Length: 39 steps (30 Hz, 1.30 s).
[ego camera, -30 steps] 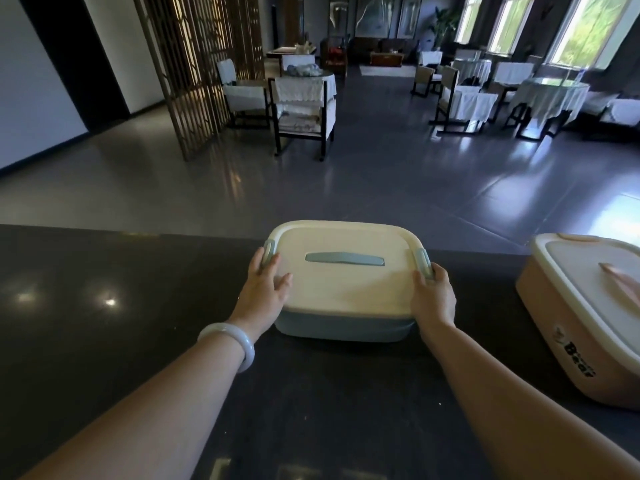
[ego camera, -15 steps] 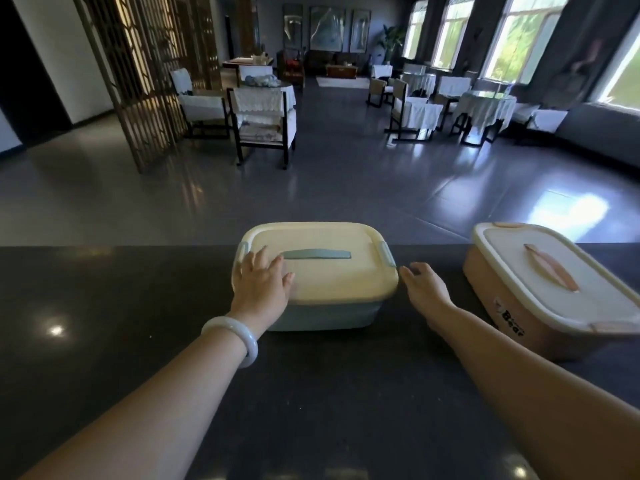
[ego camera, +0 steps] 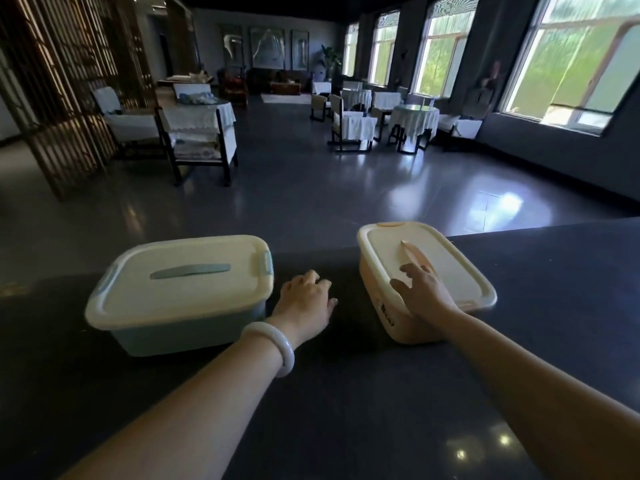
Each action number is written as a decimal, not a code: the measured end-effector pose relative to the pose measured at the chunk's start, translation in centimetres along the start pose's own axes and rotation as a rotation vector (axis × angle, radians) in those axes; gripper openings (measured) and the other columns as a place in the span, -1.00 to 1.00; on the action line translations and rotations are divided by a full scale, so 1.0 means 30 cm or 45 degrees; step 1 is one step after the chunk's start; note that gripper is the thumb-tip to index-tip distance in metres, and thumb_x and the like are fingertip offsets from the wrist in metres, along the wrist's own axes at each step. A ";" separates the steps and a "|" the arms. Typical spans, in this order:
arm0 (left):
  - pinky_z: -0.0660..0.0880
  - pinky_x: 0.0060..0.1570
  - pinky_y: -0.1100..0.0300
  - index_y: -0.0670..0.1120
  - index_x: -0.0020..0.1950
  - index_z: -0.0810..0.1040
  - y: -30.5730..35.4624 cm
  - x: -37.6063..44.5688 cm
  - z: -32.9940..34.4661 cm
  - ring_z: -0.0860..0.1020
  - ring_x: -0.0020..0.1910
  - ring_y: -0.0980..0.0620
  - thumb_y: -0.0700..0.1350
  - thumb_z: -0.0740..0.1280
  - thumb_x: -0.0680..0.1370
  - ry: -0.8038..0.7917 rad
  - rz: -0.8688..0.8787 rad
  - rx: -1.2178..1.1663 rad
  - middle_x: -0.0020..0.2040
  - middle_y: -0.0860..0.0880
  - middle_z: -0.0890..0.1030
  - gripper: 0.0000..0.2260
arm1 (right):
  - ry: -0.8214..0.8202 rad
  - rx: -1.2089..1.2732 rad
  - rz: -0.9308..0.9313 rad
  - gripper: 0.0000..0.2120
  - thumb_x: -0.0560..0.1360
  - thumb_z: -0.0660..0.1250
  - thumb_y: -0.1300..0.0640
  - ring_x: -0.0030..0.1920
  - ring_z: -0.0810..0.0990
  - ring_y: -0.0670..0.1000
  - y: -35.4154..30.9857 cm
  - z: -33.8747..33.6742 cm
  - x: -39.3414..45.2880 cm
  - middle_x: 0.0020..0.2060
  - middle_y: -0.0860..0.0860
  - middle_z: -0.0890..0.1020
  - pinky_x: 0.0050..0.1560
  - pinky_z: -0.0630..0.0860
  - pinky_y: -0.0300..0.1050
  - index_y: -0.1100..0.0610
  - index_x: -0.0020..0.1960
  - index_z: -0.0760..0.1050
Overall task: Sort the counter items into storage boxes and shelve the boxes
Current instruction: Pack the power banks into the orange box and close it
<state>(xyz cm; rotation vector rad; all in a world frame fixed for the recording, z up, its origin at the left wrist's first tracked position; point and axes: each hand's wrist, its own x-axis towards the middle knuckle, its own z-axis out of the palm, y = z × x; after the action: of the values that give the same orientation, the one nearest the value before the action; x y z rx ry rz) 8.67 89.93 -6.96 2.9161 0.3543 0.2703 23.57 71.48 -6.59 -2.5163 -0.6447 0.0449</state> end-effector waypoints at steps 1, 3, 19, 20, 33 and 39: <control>0.37 0.25 -0.06 -0.08 0.38 0.42 0.057 0.033 0.017 0.41 0.27 -0.14 0.08 0.18 0.62 -0.031 -0.005 0.010 0.31 -0.10 0.41 -0.61 | 0.010 -0.042 -0.020 -0.55 0.56 0.28 -0.05 0.30 0.39 0.17 0.057 -0.027 0.016 0.34 0.09 0.42 0.25 0.38 0.07 0.08 0.40 0.36; 0.35 0.26 -0.07 -0.09 0.36 0.42 0.159 0.096 0.051 0.40 0.27 -0.14 0.08 0.16 0.62 -0.089 -0.021 0.039 0.31 -0.11 0.41 -0.62 | 0.015 -0.128 -0.047 -0.54 0.57 0.26 -0.07 0.32 0.35 0.17 0.168 -0.074 0.052 0.32 0.09 0.43 0.22 0.36 0.05 0.07 0.41 0.34; 0.48 -0.17 0.03 -0.12 0.33 0.21 0.363 0.434 0.219 0.55 -0.11 -0.09 0.16 0.00 0.65 -0.169 -0.748 -0.503 0.08 -0.16 0.52 -0.58 | -0.247 0.253 0.193 -0.44 0.51 0.19 -0.29 -0.01 0.52 0.12 0.525 -0.132 0.412 0.07 0.06 0.49 -0.02 0.48 0.03 -0.01 0.38 0.22; 0.48 -0.18 0.03 -0.09 0.30 0.22 0.357 0.437 0.224 0.54 -0.15 -0.06 0.15 0.00 0.65 -0.151 -0.795 -0.611 0.03 -0.14 0.53 -0.63 | -0.234 0.300 0.200 -0.43 0.50 0.20 -0.29 -0.05 0.51 0.11 0.529 -0.121 0.422 0.03 0.04 0.49 -0.06 0.46 -0.01 -0.03 0.39 0.21; 0.37 -0.37 0.27 -0.01 0.50 0.12 0.319 0.221 0.207 0.52 -0.21 0.14 0.15 0.05 0.65 -0.096 -0.774 -0.875 -0.09 0.06 0.50 -0.53 | -0.179 0.300 0.199 -0.45 0.52 0.15 -0.31 -0.07 0.53 0.09 0.498 -0.084 0.193 0.10 0.05 0.57 -0.15 0.41 -0.04 -0.08 0.41 0.23; 0.36 -0.25 0.25 -0.04 0.55 0.06 0.295 -0.011 0.172 0.46 -0.20 0.16 0.14 0.05 0.65 -0.146 -0.685 -0.853 0.15 -0.05 0.52 -0.48 | -0.151 0.263 0.307 -0.45 0.48 0.16 -0.34 -0.16 0.54 0.02 0.436 -0.072 -0.084 -0.03 -0.02 0.56 -0.28 0.39 -0.10 -0.08 0.36 0.27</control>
<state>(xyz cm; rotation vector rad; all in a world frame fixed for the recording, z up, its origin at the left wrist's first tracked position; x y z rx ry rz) 11.32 80.55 -10.13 2.0789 0.8210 0.1041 27.41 59.57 -11.64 -2.3887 -0.3579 0.3335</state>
